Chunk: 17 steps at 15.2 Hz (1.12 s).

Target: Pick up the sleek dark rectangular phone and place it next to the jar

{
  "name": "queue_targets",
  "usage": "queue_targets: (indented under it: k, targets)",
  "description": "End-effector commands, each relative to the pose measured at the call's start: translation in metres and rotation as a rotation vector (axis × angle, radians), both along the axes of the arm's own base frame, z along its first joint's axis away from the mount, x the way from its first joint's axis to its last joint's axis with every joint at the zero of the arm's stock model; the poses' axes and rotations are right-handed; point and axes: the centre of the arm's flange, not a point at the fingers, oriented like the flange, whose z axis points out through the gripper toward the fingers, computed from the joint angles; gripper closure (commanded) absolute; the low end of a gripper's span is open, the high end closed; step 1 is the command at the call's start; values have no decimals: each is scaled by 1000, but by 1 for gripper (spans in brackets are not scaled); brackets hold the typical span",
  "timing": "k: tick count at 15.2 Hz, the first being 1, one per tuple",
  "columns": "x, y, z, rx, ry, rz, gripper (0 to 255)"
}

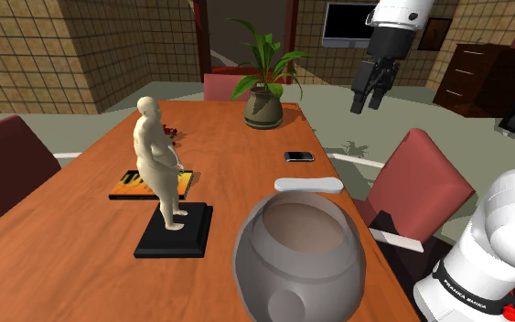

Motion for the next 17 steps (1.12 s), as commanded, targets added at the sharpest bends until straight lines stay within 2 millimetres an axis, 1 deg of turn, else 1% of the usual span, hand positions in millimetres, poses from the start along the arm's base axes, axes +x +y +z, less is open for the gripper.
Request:
queue_targets:
  k: [1,9,17]
  targets:
    - [0,0,0,0,0,0,0]
    - [55,-53,-72,-31,3,179,0]
    - [119,-98,-142,-62,5,358,0]
